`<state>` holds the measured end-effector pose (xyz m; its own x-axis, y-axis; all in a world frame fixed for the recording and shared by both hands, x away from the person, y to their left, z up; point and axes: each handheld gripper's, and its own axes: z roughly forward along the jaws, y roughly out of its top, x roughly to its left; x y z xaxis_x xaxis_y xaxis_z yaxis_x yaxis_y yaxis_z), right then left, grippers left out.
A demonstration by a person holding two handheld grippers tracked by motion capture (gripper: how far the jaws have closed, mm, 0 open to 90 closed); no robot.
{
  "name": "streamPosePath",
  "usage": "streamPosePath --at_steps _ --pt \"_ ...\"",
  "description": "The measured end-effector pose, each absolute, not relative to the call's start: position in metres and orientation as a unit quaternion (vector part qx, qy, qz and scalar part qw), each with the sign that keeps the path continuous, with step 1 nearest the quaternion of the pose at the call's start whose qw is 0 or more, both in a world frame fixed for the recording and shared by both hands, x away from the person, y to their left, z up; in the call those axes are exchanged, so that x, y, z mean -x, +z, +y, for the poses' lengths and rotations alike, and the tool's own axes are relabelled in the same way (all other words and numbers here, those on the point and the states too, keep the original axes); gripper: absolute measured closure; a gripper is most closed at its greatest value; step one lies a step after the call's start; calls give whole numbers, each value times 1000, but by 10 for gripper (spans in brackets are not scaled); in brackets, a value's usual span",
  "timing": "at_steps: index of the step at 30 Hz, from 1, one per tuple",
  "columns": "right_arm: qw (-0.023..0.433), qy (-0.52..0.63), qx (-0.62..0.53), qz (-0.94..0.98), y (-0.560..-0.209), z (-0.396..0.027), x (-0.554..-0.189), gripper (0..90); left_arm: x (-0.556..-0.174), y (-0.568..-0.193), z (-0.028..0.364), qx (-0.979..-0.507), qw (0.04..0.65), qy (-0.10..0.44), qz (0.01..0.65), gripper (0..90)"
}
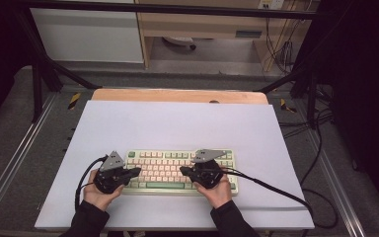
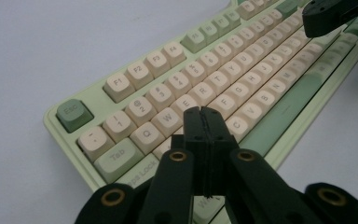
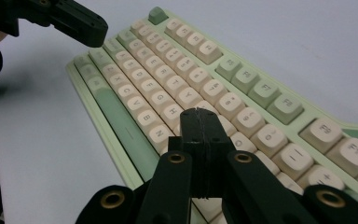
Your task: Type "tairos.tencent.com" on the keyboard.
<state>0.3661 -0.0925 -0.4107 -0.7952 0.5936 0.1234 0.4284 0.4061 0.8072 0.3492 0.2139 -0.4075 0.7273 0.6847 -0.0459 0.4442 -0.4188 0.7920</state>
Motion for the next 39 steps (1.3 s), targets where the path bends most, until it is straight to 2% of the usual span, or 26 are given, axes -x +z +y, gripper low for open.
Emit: streamPosePath --at_steps 21,39 --pt "101 444 -331 826 -417 -133 -359 900 -376 -416 152 -849 392 141 326 898" --pt "102 447 -330 825 -417 -137 -358 900 -383 -428 145 -854 379 143 328 899"
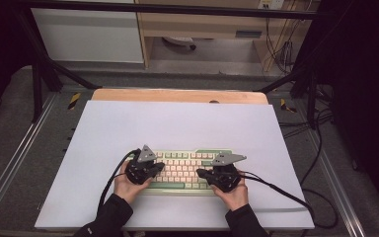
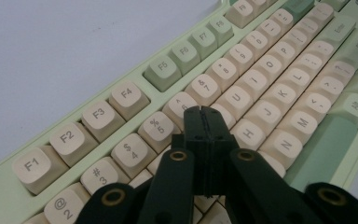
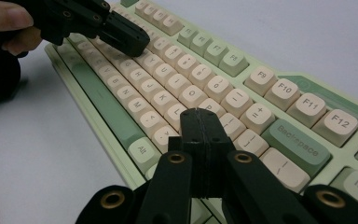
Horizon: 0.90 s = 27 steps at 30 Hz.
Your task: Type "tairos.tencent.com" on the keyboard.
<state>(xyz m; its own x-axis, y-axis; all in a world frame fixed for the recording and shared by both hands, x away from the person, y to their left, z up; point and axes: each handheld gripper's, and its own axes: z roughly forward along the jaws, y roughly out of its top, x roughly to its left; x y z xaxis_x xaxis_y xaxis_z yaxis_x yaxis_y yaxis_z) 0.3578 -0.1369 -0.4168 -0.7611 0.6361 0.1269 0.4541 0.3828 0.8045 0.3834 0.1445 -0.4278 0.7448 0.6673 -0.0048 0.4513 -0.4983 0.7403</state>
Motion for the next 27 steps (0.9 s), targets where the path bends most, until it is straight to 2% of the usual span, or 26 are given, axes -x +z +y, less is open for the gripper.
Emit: streamPosePath --at_steps 10,27 --pt "102 450 -330 823 -415 -137 -357 900 -376 -418 153 -849 393 145 322 899" --pt "99 457 -326 822 -409 -132 -359 900 -355 -411 200 -840 402 144 334 896"
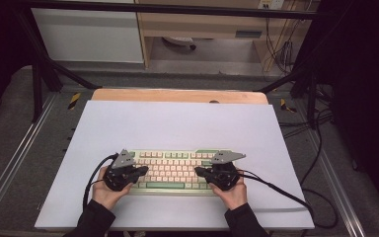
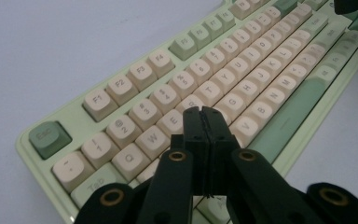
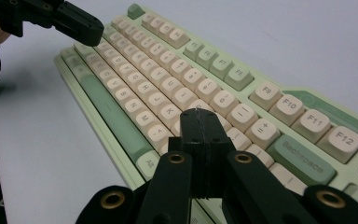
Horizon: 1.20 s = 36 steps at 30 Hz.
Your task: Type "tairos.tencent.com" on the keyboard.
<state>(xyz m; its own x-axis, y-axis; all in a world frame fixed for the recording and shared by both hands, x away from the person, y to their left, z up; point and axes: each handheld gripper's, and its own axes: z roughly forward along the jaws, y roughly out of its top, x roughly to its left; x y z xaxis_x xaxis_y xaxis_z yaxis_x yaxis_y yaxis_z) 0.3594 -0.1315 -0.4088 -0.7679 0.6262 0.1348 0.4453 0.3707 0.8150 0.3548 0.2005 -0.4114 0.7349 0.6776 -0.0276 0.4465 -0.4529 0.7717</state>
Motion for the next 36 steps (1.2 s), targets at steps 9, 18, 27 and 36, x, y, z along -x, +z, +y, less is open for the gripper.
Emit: streamPosePath --at_steps 9,18,27,36 --pt "91 456 -318 826 -409 -117 -362 900 -349 -414 215 -835 405 141 344 900" --pt "79 445 -315 835 -420 -105 -363 900 -347 -417 222 -832 407 140 350 900" --pt "83 424 -312 846 -428 -103 -361 900 -346 -418 224 -831 408 139 352 900" --pt "86 416 -312 850 -431 -103 -361 900 -347 -418 225 -830 409 140 353 900"
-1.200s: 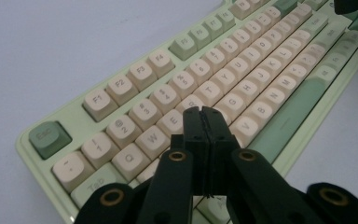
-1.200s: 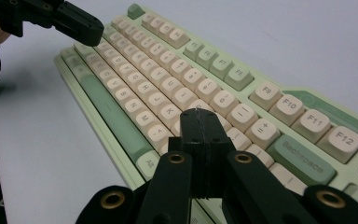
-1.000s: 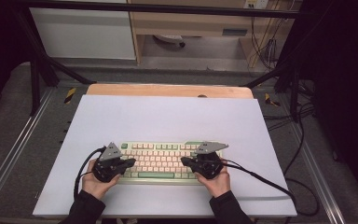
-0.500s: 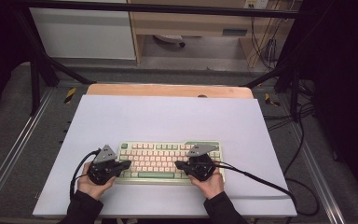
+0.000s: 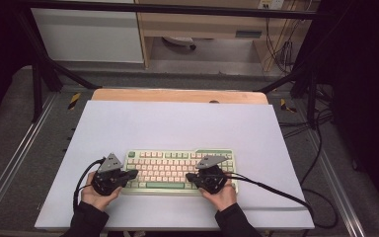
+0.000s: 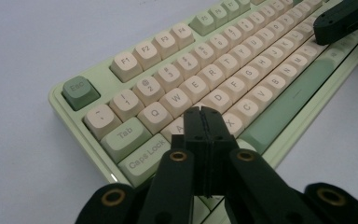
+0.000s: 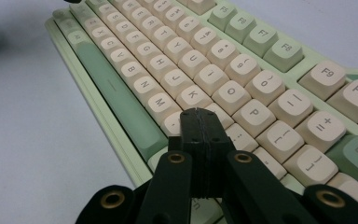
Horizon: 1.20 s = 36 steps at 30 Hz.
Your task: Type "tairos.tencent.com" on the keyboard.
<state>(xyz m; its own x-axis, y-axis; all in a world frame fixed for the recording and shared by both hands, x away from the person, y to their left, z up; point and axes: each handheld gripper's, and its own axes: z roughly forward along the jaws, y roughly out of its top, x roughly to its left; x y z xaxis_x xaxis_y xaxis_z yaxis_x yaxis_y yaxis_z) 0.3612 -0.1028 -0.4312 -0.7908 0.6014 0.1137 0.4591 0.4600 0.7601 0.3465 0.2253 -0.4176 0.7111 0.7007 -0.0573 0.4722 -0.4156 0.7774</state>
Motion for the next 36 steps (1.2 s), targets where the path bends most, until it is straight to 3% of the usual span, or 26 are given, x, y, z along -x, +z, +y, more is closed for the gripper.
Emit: streamPosePath --at_steps 15,36 --pt "98 426 -311 844 -423 -112 -360 900 -346 -416 221 -830 411 139 349 900" --pt "109 438 -341 825 -418 -147 -360 900 -350 -422 178 -849 398 127 324 900"
